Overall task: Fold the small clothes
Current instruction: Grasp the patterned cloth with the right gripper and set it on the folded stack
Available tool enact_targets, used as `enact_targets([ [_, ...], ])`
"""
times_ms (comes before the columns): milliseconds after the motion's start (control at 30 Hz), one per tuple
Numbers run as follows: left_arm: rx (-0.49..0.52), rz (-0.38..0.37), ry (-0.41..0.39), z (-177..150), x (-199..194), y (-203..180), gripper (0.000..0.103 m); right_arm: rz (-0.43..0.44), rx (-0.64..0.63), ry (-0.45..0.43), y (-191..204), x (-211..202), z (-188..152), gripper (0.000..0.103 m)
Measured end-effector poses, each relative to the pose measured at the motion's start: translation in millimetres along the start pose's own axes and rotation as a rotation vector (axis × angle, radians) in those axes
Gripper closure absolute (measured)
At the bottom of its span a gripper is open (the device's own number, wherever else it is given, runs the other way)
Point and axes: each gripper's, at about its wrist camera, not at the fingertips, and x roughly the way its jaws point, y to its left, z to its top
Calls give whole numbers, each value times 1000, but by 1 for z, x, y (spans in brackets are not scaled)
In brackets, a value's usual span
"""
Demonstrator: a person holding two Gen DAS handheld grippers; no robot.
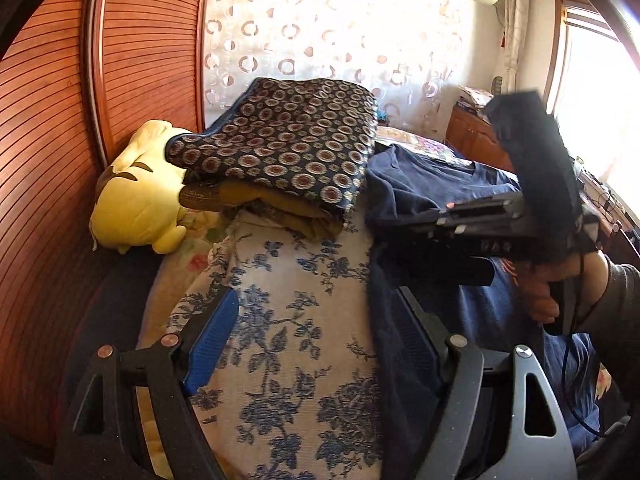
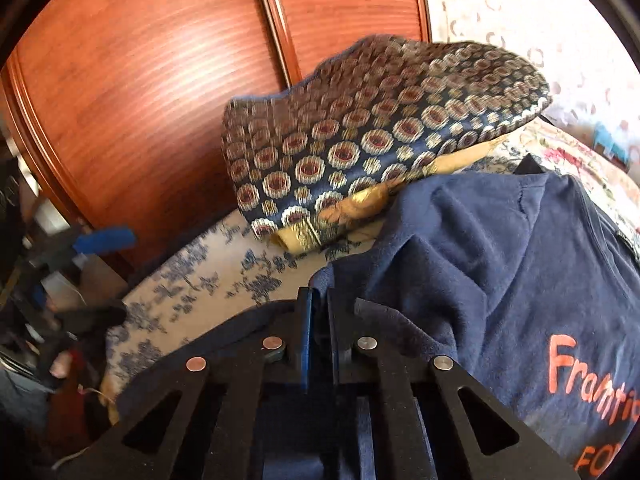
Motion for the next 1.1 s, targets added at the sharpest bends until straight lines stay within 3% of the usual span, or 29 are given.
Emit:
enact_targets([
  [100, 17, -13, 5, 0, 4, -10, 24, 64, 41, -84, -12, -25, 1, 97],
  [200, 28, -23, 13, 1, 9, -19, 24, 70, 76, -134, -24, -44, 2, 98],
  [400, 51, -46, 17, 6, 16, -36, 24, -118, 164, -211, -64, -93, -13, 99],
  [467, 66, -51, 21, 7, 20, -42, 24, -213, 219, -204, -85, -107, -27, 99],
  [567, 75, -53, 26, 8, 24, -51, 24, -288, 266, -152, -109, -116, -51, 98],
  [633, 77, -53, 29, 9, 28, -54, 24, -340, 282, -108, -118, -116, -65, 89],
  [667, 78, -53, 30, 9, 29, -55, 24, -348, 287, -91, -121, -114, -68, 82],
  [867, 100, -50, 32, 13, 33, -69, 24, -353, 306, -109, -124, -124, -82, 65],
  [1100, 129, -47, 43, 16, 42, -76, 24, -306, 261, -91, -112, -120, -84, 64],
])
